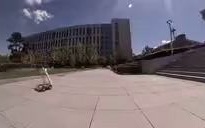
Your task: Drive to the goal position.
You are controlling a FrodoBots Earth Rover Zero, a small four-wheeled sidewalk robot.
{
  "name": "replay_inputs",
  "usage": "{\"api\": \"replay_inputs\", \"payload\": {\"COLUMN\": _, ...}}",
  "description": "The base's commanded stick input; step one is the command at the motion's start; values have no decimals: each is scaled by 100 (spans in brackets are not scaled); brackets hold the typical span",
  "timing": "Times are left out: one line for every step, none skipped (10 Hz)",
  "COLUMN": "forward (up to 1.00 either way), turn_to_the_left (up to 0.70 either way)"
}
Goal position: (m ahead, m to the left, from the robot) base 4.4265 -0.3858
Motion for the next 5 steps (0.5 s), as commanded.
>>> {"api": "replay_inputs", "payload": {"forward": 100, "turn_to_the_left": 0}}
{"api": "replay_inputs", "payload": {"forward": 100, "turn_to_the_left": 0}}
{"api": "replay_inputs", "payload": {"forward": 100, "turn_to_the_left": 0}}
{"api": "replay_inputs", "payload": {"forward": 100, "turn_to_the_left": 0}}
{"api": "replay_inputs", "payload": {"forward": 100, "turn_to_the_left": 0}}
